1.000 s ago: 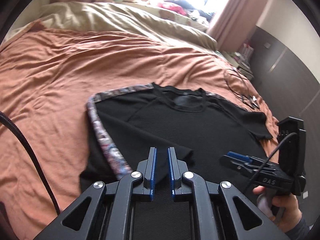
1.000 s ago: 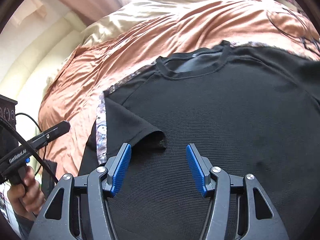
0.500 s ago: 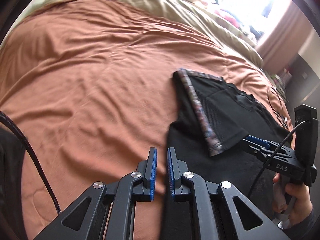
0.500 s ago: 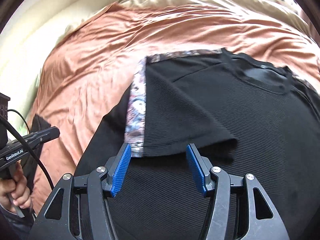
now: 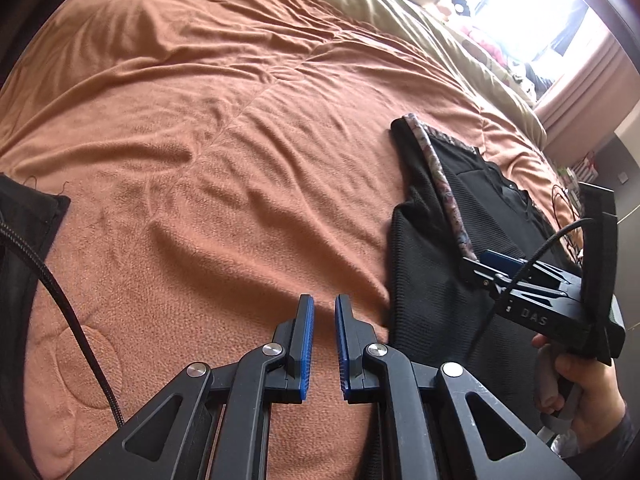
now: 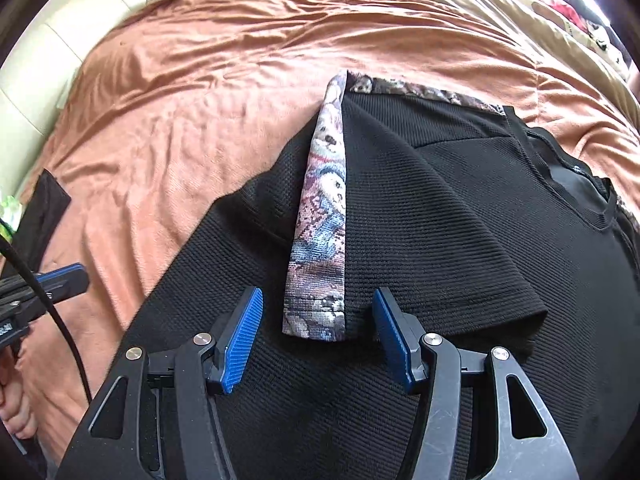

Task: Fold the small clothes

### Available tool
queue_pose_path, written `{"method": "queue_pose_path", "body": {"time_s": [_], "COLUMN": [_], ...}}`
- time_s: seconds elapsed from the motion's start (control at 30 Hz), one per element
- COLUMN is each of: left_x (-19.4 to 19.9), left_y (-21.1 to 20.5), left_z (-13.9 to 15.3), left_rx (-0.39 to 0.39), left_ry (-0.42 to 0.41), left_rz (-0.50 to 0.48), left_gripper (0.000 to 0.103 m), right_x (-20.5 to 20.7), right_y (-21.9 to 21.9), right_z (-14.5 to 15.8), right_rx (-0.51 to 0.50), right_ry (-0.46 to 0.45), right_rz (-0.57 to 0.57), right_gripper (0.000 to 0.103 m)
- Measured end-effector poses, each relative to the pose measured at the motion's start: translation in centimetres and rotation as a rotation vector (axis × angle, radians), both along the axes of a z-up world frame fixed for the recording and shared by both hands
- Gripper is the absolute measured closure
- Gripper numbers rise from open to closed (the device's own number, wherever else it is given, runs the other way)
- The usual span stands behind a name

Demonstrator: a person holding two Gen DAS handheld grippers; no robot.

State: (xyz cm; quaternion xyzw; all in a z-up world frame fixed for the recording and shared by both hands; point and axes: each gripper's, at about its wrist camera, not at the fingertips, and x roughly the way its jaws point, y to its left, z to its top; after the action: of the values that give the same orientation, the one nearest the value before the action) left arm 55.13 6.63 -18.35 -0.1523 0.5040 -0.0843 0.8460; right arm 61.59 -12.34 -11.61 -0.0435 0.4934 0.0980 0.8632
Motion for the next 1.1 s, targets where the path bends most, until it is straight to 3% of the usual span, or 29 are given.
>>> {"method": "queue_pose_path", "body": {"time_s": [0.03, 0.13, 0.2, 0.6, 0.87, 0.97, 1.03, 1.07, 1.1], "left_x": [0.0, 0.3, 0.6, 3.9, 7.0, 7.7, 8.1, 8.3, 8.3], "left_y": [0.1, 0.4, 0.5, -2.7, -5.1, -5.6, -5.9, -6.0, -6.0], "left_z": [0.0, 0.0, 0.1, 1.2, 0.4, 0.0, -0.3, -0.4, -0.5], "left_rx": [0.005, 0.005, 0.005, 0.033, 0.057, 0.068, 0.077, 0.078, 0.077], "left_ry": [-0.001, 0.0, 0.0, -0.032, -0.023, -0.019, -0.009, -0.006, -0.007], "left_rz": [0.001, 0.007, 0.01, -0.067, -0.118, -0.131, -0.132, -0.132, -0.135], "left_gripper": [0.091, 0.091, 0.091, 0.091, 0.091, 0.091, 0.091, 0.091, 0.091], "right_x": [0.1, 0.9, 1.4, 2.3, 4.8, 6.1, 6.6, 6.6, 6.5], "right_y": [0.2, 0.0, -0.5, -7.0, -11.9, -13.2, -14.1, -14.6, -15.1], "right_z": [-0.2, -0.5, 0.1, 5.9, 5.1, 4.4, 4.1, 3.9, 3.7], "right_rx": [-0.013, -0.026, -0.012, 0.037, 0.016, -0.002, 0.0, 0.013, 0.042], "right_ry": [0.001, 0.015, 0.015, -0.083, -0.107, -0.104, -0.128, -0.136, -0.14], "right_rz": [0.001, -0.008, -0.01, -0.076, -0.198, -0.275, -0.327, -0.347, -0.358], "right_gripper": [0.066, 0.087, 0.092, 0.094, 0.093, 0.085, 0.059, 0.039, 0.034]}}
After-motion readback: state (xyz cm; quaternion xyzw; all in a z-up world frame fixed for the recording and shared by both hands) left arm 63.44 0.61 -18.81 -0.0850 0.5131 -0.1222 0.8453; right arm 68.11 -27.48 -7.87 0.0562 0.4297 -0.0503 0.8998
